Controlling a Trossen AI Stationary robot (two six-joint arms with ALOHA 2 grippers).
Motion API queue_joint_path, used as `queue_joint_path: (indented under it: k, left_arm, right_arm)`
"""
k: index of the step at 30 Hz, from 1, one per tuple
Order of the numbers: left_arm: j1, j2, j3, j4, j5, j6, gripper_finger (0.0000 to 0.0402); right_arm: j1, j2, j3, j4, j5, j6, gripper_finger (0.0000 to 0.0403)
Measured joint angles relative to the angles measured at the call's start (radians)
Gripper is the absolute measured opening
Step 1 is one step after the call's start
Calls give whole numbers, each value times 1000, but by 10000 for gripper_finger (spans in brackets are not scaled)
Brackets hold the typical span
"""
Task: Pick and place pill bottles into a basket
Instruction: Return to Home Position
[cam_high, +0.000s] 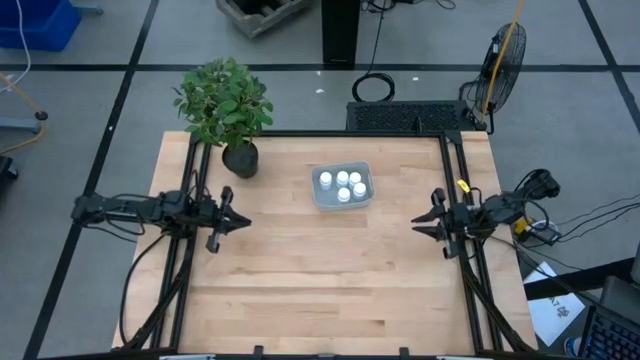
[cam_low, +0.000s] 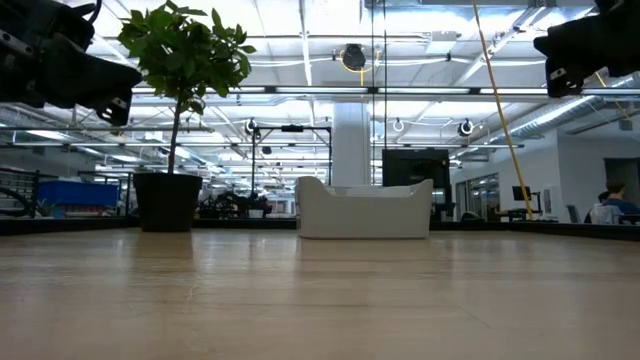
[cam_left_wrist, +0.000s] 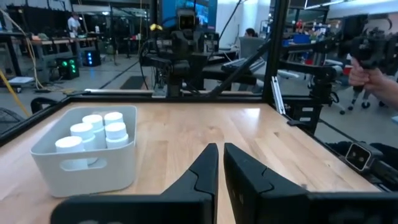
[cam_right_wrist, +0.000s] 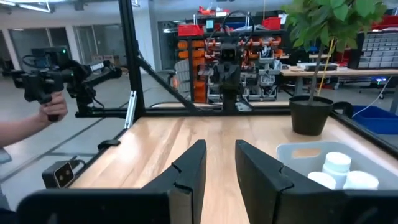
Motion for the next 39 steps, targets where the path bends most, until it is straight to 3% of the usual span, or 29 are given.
queue_joint_path:
  k: [11, 23, 39]
  left_arm:
    - [0, -29, 0, -10, -6, 3, 31]
    - [0, -29, 0, -10, -14, 13, 31]
    - [0, -29, 0, -9, -14, 10, 31]
  right_arm:
    - [-55, -1, -131, 158, -62, -10, 79]
    - [-365, 1, -145, 115, -339, 16, 78]
    - [-408, 18, -148, 125, -344, 63, 80]
